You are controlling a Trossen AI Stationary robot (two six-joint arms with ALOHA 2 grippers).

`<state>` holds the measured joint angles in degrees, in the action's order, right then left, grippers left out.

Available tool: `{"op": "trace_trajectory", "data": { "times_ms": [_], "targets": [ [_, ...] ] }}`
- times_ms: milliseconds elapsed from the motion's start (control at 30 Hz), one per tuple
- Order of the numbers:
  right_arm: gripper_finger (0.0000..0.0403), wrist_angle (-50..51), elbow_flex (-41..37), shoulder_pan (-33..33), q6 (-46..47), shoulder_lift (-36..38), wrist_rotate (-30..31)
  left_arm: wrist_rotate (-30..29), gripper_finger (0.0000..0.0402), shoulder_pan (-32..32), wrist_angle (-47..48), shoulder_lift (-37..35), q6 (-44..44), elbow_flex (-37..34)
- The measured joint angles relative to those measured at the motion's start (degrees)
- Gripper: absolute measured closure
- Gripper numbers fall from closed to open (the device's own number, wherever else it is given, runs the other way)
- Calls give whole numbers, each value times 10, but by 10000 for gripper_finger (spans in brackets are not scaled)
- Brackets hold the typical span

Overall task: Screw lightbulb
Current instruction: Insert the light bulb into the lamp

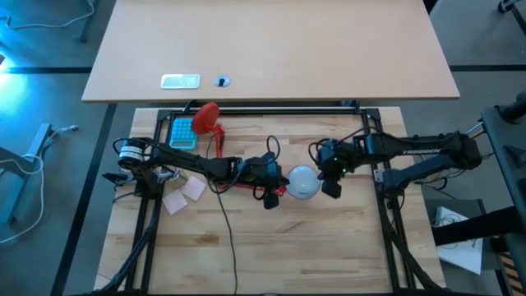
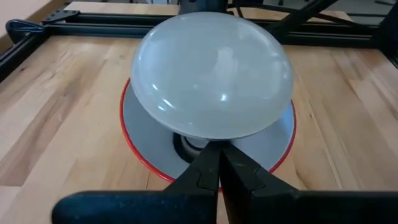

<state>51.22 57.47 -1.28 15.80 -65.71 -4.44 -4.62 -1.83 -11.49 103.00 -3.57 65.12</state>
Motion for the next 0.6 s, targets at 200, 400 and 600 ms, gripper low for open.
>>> {"op": "trace_trajectory", "data": {
  "times_ms": [200, 400, 600],
  "targets": [
    [403, -1, 0, 19, 14, 0, -6, -2, 401, 10, 19, -8, 14, 0],
    [403, 28, 2, 18, 16, 20, 56, -15, 401, 10, 46, -39, 7, 0],
    [403, 19, 2, 17, 8, 21, 167, -1, 401, -1, 44, -27, 1, 0]
  ]
}}
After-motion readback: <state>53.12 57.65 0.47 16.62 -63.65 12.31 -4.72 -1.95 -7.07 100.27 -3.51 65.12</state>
